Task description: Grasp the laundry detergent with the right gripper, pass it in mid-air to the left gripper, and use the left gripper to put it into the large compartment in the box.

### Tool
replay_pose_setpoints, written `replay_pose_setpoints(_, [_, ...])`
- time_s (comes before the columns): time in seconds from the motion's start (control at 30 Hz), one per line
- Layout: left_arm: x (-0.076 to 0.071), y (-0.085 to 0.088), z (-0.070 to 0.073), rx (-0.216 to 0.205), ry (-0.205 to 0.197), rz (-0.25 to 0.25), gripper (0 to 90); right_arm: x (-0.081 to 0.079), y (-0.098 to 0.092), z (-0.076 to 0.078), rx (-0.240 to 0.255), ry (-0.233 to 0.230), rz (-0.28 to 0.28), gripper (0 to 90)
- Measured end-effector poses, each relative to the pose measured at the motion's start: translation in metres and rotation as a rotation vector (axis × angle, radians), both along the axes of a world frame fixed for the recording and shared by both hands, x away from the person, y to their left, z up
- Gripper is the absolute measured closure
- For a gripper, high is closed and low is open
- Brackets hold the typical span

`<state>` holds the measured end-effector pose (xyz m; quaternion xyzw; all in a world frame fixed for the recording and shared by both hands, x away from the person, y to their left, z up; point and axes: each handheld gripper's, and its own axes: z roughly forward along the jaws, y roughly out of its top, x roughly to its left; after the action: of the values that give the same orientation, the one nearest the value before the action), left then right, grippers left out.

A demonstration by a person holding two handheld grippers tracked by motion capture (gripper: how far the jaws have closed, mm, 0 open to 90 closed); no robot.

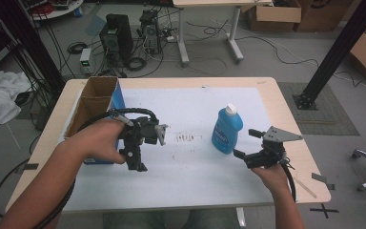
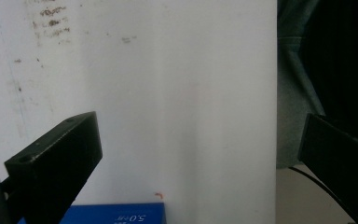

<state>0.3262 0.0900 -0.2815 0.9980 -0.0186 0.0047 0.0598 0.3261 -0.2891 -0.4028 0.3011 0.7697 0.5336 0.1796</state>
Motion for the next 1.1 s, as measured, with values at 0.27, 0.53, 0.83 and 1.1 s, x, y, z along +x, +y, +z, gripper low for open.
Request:
replay_pose_setpoints(0.27, [-0.002, -0.004, 0.000, -0.001, 0.000, -0.004, 0.1, 0.015, 0.013, -0.016, 0.008, 0.012, -0.032, 0.0])
replay_pose_setpoints(0.53, [-0.002, -0.008, 0.001, 0.002, -0.002, -0.016, 0.1, 0.025, 0.021, -0.023, 0.026, 0.001, -0.060, 0.0])
replay_pose_setpoints(0.83, [-0.002, -0.009, -0.001, -0.001, 0.002, -0.019, 0.1, 0.037, 0.032, -0.030, 0.025, -0.001, -0.080, 0.0])
replay_pose_setpoints(1.1, [-0.001, -0.006, -0.004, 0.001, 0.006, -0.010, 0.1, 0.043, 0.038, -0.035, 0.036, -0.006, -0.084, 0.0])
